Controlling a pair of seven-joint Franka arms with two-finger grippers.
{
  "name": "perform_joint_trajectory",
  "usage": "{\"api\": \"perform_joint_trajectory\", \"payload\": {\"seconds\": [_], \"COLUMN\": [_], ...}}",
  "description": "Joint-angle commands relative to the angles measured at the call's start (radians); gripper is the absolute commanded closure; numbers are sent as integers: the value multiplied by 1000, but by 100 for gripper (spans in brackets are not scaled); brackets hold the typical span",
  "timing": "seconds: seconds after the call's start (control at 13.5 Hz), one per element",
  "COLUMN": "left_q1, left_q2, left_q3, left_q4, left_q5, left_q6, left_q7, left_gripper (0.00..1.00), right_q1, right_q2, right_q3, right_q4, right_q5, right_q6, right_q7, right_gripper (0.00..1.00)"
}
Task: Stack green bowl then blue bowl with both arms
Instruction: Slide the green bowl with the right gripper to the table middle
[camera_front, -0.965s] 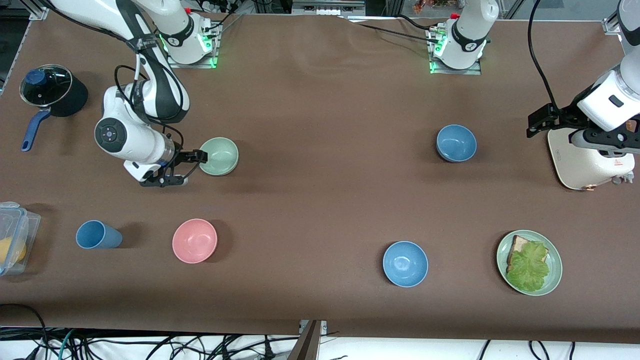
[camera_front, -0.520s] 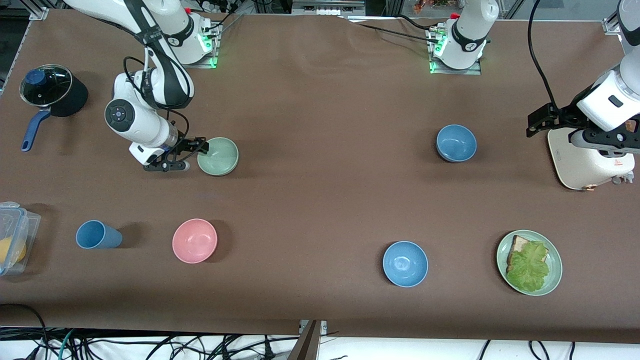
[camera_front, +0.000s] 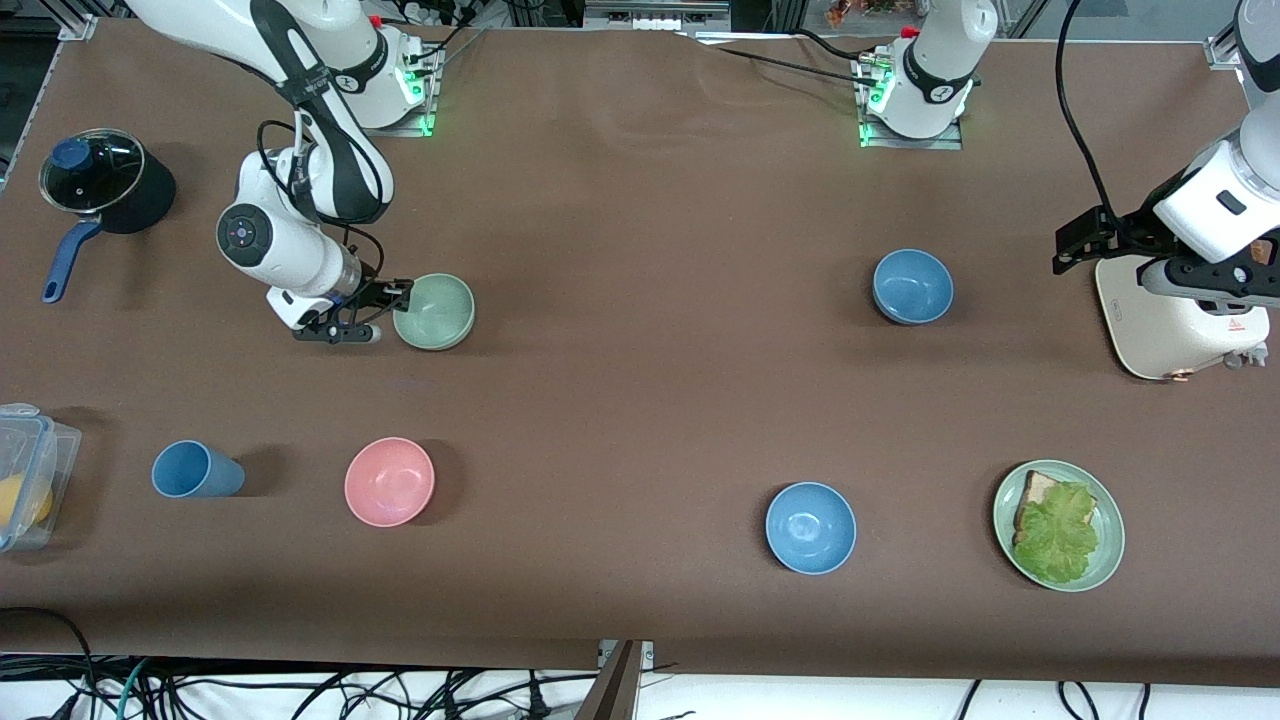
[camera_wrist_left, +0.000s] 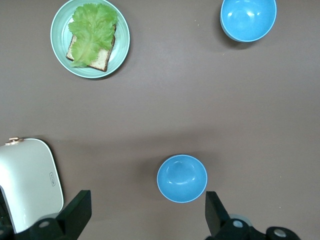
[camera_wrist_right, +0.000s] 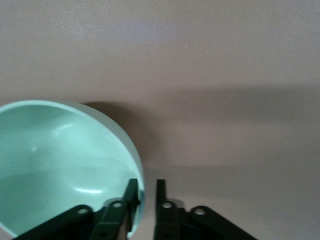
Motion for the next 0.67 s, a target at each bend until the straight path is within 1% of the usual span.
{"api": "perform_joint_trajectory", "payload": {"seconds": [0.0,0.07,0.22,0.3,0.37,0.52,0.59], "left_q1": [-3,-3,-3,-3,-3,-3,-3], "left_q2": [8,8,8,8,8,8,8], "left_q3": [-1,-1,-1,-1,-1,-1,-1], "left_q4": [26,26,26,26,26,26,26], "left_q5": [-2,-2,-2,-2,-2,-2,-2], "left_q6": [-23,-23,-23,-23,-23,-23,-23], "left_q7": [-4,-2,-2,-2,-4,-2,-2], "left_gripper": [0,0,0,0,0,0,0], "right_q1": [-3,-3,12,50,99,207,277], "right_q2": [-14,-16,-1,38,84,169,222], "right_q3": [37,55,112,145,156,157,157], "right_q4": [18,60,206,299,385,508,571], "right_q5": [20,22,22,22,22,20,17], "right_q6": [6,-13,-141,-189,-201,-192,-173], "right_q7": [13,8,109,185,311,491,578], "right_gripper": [100,100,100,100,100,100,100]}}
